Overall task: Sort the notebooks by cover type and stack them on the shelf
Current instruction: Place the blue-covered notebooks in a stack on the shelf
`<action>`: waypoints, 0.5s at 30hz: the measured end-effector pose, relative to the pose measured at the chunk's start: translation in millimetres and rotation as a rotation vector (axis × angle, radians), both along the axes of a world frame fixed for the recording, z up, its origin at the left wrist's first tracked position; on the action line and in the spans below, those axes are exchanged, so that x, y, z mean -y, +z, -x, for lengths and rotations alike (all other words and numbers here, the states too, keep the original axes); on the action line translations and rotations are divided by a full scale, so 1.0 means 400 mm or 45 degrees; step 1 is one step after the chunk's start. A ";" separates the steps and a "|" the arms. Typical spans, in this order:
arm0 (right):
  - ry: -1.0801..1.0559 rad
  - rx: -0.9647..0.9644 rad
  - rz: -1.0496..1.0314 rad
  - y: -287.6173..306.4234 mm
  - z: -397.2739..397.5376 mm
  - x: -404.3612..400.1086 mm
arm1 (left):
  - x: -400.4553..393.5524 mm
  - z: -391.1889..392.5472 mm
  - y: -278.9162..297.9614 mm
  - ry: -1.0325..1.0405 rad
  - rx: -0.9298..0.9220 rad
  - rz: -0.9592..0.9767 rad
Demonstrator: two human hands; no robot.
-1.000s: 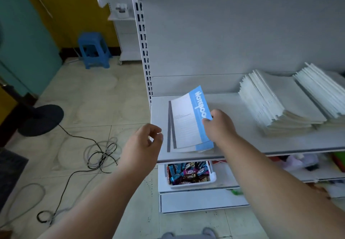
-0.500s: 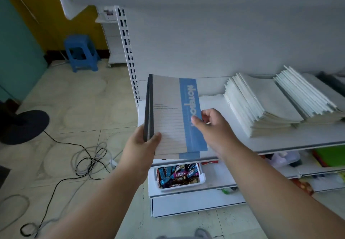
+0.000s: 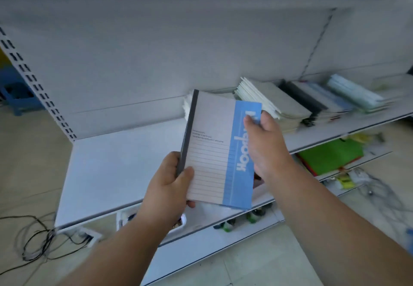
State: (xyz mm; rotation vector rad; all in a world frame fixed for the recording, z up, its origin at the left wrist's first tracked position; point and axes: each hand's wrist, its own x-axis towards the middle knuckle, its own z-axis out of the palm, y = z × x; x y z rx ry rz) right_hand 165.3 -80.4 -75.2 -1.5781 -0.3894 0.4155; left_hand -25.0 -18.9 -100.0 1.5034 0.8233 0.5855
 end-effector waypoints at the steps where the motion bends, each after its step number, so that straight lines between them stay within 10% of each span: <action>1: -0.019 0.012 0.000 0.006 -0.065 0.062 | 0.056 -0.073 -0.002 -0.023 -0.009 -0.023; 15: -0.189 0.211 0.245 0.045 -0.735 0.418 | 0.389 -0.769 0.043 -0.099 -0.043 -0.092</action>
